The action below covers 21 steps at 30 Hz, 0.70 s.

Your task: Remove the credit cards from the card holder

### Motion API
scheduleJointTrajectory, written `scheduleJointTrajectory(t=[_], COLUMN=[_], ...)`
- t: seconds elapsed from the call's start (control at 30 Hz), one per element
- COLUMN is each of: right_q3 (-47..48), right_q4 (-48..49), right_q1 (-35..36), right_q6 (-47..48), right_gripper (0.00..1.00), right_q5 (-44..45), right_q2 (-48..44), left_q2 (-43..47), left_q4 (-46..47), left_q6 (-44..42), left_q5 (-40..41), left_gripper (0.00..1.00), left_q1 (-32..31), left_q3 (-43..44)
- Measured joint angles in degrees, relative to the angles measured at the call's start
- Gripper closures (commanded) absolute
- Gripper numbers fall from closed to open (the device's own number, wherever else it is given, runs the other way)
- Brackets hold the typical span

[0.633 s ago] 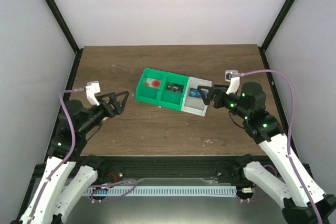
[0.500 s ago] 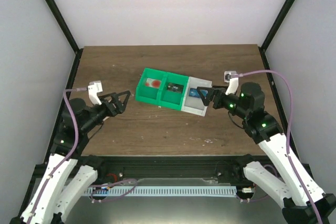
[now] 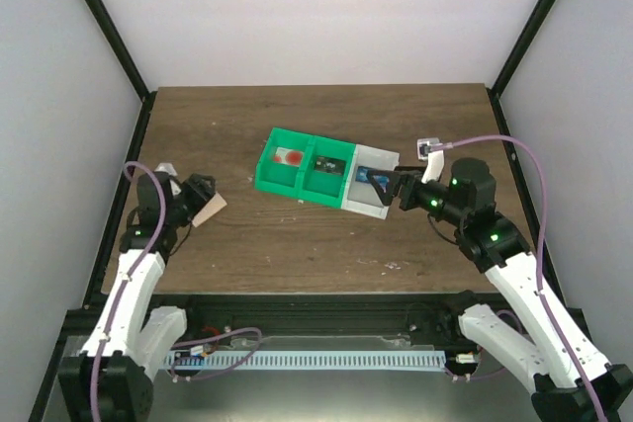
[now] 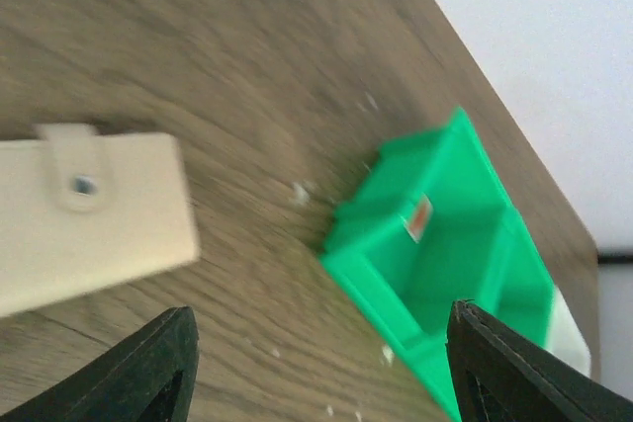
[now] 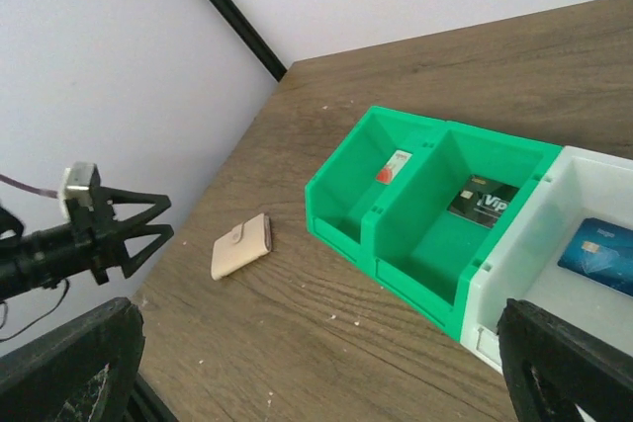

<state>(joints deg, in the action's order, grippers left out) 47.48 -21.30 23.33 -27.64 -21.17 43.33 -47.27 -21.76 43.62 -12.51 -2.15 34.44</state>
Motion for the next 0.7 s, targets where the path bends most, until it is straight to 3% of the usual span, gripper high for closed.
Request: scheduleJointTrajectory(t=[0.23,0.7], right_q3=[-0.8,-2.4], right_q4=[1.1,2.5], right_q1=[0.0,0.0], right_q6=[-0.1,0.0], right_gripper=[0.00,0.00], right_q5=[-4.0,-9.3], right_q2=[-0.7,-1.9], left_q2=[-4.0,-20.8], left_q4=[3.7,13.6], left_q6=[6.5,8.8], left_q5=[1.4,9.9], left_gripper=[0.27,0.26], left_q1=[13.0,13.5], left_q3=[-4.2,-3.4])
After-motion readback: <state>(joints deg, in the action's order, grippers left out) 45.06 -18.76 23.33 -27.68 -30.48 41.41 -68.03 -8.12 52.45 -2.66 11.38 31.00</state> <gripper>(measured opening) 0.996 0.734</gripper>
